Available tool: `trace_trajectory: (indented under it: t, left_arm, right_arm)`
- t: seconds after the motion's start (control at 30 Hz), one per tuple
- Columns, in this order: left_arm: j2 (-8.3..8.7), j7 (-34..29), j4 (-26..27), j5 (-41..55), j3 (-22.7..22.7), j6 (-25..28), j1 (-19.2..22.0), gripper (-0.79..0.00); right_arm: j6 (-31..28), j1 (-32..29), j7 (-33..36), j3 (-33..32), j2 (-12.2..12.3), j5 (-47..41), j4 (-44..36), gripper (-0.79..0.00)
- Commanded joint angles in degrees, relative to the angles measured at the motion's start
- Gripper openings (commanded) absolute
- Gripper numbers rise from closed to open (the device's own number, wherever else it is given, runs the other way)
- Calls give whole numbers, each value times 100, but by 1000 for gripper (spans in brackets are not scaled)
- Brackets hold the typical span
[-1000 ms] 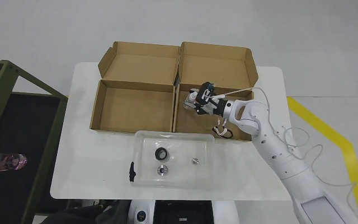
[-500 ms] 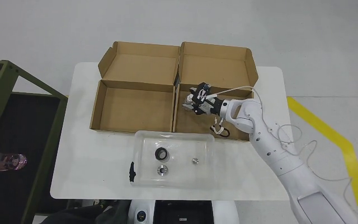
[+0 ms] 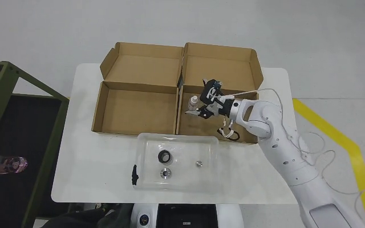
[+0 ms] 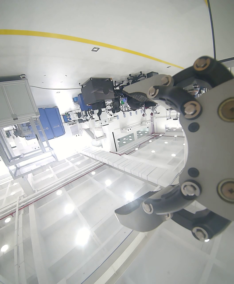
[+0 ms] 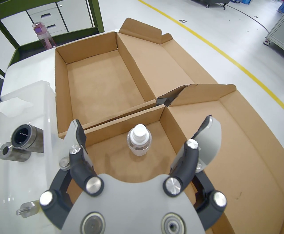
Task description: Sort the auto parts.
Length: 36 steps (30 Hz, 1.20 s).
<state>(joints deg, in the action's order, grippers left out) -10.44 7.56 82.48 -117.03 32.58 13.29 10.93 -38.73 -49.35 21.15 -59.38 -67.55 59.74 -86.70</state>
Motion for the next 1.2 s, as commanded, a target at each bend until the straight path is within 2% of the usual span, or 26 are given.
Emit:
trace_trajectory:
  t: [0.0,0.27,0.53,0.83,1.17]
  left_arm:
    - [0,0,0,0,0,0,0,0]
    - [0,0,0,0,0,0,0,0]
    - [0,0,0,0,0,0,0,0]
    - [0,0,0,0,0,0,0,0]
    - [0,0,0,0,0,0,0,0]
  right_arm:
    - [15,-131,349,-145,47,-103,-370,0]
    - [-246,-782,1331,-580,235,-305,-1766,0]
    - [-673,-1554,1727,-735,384,-440,-2600,0]
    - [-1066,-2178,2020,-692,514,-231,-3181,0]
    - [-1250,-2390,2265,-467,600,9,-3172,0]
